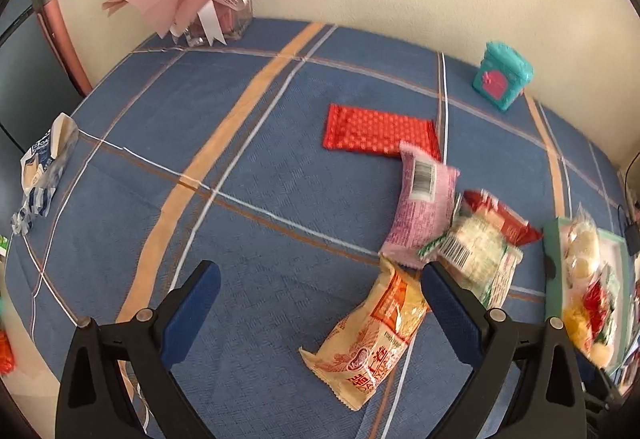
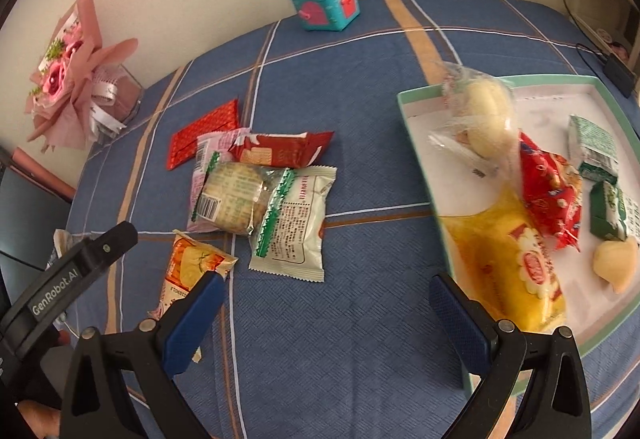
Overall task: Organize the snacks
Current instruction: 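Withdraw both grippers from the tray back toward the snack pile, then grasp the white cake pack with the right gripper while the left grasps the orange bread roll bag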
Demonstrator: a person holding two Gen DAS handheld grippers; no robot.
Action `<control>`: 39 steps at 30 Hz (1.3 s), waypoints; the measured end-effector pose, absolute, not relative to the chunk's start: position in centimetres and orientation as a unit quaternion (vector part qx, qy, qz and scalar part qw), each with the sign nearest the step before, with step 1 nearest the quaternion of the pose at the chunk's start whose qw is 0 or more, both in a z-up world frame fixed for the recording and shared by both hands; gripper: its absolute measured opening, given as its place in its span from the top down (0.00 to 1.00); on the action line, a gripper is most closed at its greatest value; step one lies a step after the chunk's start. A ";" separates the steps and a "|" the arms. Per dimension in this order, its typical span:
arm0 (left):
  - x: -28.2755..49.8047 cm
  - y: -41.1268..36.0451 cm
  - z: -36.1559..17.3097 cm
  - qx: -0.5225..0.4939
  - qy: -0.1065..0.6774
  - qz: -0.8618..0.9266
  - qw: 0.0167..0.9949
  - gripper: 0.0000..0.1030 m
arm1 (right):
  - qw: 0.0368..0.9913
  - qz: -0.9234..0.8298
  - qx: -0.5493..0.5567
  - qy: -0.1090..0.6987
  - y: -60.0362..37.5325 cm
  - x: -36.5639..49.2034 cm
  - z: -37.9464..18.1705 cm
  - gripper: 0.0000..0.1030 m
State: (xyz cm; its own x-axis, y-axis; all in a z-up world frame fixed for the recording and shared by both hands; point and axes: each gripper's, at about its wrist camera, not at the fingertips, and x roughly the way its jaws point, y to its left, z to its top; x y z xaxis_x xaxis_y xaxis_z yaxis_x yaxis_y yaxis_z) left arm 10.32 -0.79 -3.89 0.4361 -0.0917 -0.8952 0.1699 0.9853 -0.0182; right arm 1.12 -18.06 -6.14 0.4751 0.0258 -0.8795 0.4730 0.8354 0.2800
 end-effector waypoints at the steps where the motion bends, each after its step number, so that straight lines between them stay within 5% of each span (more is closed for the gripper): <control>1: 10.4 -0.9 -4.2 0.037 0.532 -0.080 0.842 0.03 | 0.820 -0.137 0.249 0.496 -18.0 1.3 -6.3 0.00; 18: 9.5 -2.6 -7.1 0.050 0.596 -0.109 0.794 0.09 | 0.816 -0.145 0.277 0.487 -19.7 2.2 -7.5 0.07; 29: 8.5 -5.1 -8.6 0.082 0.618 -0.129 0.771 0.43 | 0.810 -0.148 0.269 0.499 -20.0 3.4 -8.4 0.25; 39: 10.1 -3.6 -8.2 0.052 0.610 -0.108 0.783 0.59 | 0.809 -0.138 0.261 0.508 -19.4 4.8 -9.1 0.26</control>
